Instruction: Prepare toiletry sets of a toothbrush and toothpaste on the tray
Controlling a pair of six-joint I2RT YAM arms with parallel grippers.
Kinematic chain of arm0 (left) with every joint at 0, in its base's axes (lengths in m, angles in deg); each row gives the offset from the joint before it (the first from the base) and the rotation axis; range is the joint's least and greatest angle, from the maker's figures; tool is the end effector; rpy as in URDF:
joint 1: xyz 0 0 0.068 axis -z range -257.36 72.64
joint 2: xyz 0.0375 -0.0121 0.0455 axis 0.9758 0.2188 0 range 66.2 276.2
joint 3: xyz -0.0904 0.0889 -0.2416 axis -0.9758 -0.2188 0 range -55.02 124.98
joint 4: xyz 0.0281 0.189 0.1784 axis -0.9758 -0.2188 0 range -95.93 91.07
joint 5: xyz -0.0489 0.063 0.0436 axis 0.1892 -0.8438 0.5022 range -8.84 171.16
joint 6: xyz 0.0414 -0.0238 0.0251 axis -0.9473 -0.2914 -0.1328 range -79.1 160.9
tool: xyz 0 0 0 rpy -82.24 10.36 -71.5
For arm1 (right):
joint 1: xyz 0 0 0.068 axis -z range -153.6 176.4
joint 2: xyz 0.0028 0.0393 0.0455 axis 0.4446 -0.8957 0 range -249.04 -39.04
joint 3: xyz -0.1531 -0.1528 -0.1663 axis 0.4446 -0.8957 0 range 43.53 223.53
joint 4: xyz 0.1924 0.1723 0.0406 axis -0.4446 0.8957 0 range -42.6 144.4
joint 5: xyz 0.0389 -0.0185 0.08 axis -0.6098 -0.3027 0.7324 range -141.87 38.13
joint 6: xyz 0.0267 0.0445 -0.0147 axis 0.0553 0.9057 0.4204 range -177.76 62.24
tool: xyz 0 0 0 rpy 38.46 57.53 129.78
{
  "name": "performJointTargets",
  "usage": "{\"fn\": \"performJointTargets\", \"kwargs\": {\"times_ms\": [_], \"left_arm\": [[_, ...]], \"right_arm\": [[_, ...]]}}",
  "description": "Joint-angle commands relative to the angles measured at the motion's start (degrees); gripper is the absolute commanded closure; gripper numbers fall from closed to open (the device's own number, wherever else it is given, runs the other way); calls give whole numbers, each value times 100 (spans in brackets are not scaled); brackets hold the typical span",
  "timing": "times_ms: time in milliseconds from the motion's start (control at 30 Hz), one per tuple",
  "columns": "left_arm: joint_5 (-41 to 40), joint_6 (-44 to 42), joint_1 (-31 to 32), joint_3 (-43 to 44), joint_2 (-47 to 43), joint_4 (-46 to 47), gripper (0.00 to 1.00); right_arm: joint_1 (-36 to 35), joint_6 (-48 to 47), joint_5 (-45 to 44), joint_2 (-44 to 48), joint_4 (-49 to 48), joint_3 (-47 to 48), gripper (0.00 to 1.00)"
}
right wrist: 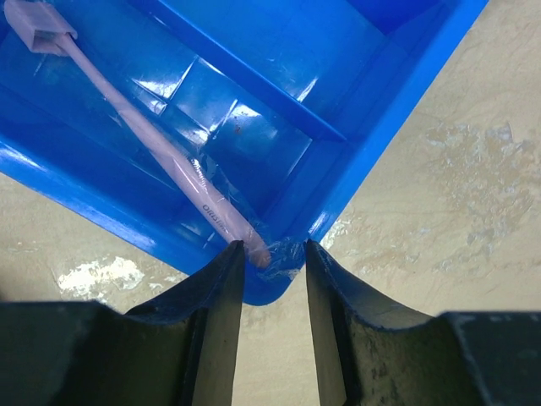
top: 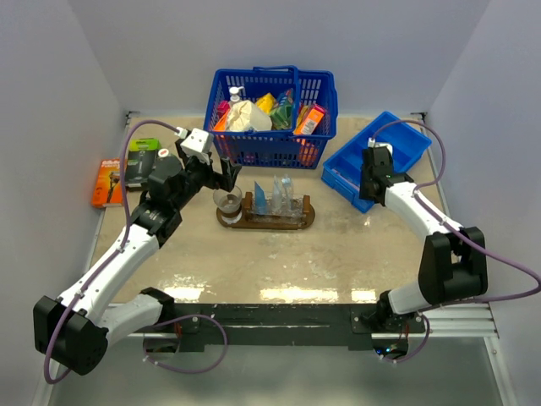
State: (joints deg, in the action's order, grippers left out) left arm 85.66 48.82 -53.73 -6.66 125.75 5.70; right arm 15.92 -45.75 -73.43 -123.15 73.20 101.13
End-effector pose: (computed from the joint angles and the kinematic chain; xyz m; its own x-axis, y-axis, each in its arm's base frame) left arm 0.2250 -0.1015 0.3399 -0.1687 -0.0762 -0.9827 0.4520 0.8800 -0.1458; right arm 0.3016 0.0425 0.2357 -0.7503 0.0582 -0.6585 0.2126 0.9644 -0.1571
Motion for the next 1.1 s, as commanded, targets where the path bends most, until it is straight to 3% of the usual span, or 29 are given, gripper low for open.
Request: {"fn": "performJointTargets", "kwargs": {"times_ms": [0, 300, 433, 533, 1067], "left_arm": [[-18, 7, -8, -2, -14, 179, 0], [-36, -1, -17, -2, -14, 179, 1], [-62, -28, -8, -11, -5, 179, 1], [-80, -63, -8, -11, -31, 171, 1], [-133, -247, -8, -28, -14, 179, 1]], "right_arm": [[20, 117, -50, 27, -198, -39, 63], [55, 135, -24, 9, -260, -48, 73], [55, 135, -41, 44, -234, 5, 92], [46, 144, -50, 115, -216, 84, 100], [46, -252, -586, 677, 434, 1367, 100]]}}
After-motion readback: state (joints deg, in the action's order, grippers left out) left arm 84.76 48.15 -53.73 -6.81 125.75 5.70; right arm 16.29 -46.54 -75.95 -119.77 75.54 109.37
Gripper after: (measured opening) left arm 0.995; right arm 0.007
